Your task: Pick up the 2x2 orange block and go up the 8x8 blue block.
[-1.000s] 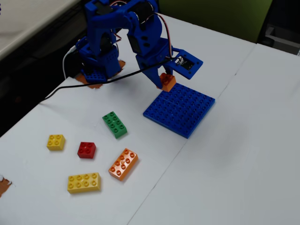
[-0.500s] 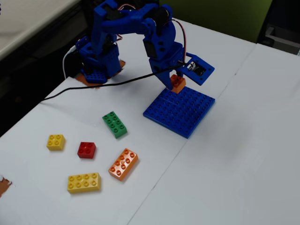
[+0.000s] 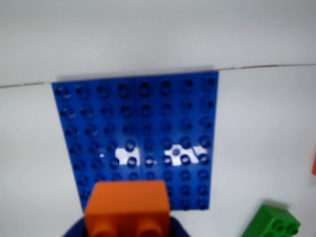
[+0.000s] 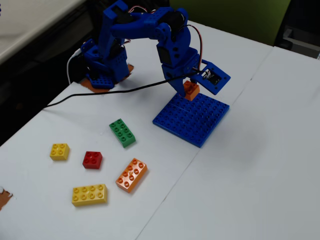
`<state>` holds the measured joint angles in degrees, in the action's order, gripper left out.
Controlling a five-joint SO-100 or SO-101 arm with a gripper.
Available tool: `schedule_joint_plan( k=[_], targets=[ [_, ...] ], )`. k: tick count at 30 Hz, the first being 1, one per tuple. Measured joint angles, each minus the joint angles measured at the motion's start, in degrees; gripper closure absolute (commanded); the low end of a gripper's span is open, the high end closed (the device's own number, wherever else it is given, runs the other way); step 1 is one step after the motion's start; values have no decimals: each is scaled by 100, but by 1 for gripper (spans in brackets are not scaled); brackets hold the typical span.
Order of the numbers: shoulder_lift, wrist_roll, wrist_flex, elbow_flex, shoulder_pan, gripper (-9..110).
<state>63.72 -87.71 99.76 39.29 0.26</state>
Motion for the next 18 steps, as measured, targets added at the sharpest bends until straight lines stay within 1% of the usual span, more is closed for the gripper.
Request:
schedule_joint_plan(
  k=[18],
  targets=[
    [-123, -9, 0, -141, 0, 102]
  ],
)
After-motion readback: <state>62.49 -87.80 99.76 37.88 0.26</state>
